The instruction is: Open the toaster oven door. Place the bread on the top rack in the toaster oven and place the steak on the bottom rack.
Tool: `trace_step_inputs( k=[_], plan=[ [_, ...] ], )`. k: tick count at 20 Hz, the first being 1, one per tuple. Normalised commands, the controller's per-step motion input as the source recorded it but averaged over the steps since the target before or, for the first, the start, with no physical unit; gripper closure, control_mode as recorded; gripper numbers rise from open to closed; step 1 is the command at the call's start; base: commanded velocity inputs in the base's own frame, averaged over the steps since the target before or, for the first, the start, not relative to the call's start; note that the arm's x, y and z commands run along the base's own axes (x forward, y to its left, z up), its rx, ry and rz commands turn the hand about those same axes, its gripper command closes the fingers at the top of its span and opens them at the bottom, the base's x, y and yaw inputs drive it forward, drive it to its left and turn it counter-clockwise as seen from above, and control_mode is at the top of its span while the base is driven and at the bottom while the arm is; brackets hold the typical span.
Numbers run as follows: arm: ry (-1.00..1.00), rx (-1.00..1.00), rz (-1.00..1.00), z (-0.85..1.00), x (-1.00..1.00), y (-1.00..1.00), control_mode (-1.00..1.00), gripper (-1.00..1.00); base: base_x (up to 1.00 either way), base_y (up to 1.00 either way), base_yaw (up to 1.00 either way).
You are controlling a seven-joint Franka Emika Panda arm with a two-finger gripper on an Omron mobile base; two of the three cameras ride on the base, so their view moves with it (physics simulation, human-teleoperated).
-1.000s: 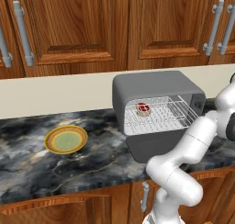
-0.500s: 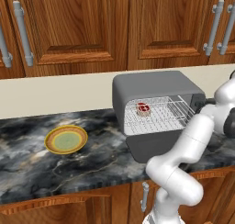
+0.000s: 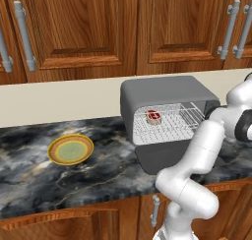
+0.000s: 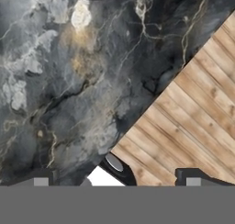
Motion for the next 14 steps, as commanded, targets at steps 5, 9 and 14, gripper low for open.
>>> trace_step_inputs(
  k=[5,9,14],
  plan=[
    [0.0,0.0,0.0,0.0,0.0,0.0,1.0,-1.0,0.08,-0.33,0.0],
    [0.0,0.0,0.0,0.0,0.0,0.0,1.0,-1.0,0.12,-0.43,0.0],
    [0.0,0.0,0.0,0.0,0.0,0.0,1.0,-1.0,0.12,-0.42,0.0]
  ],
)
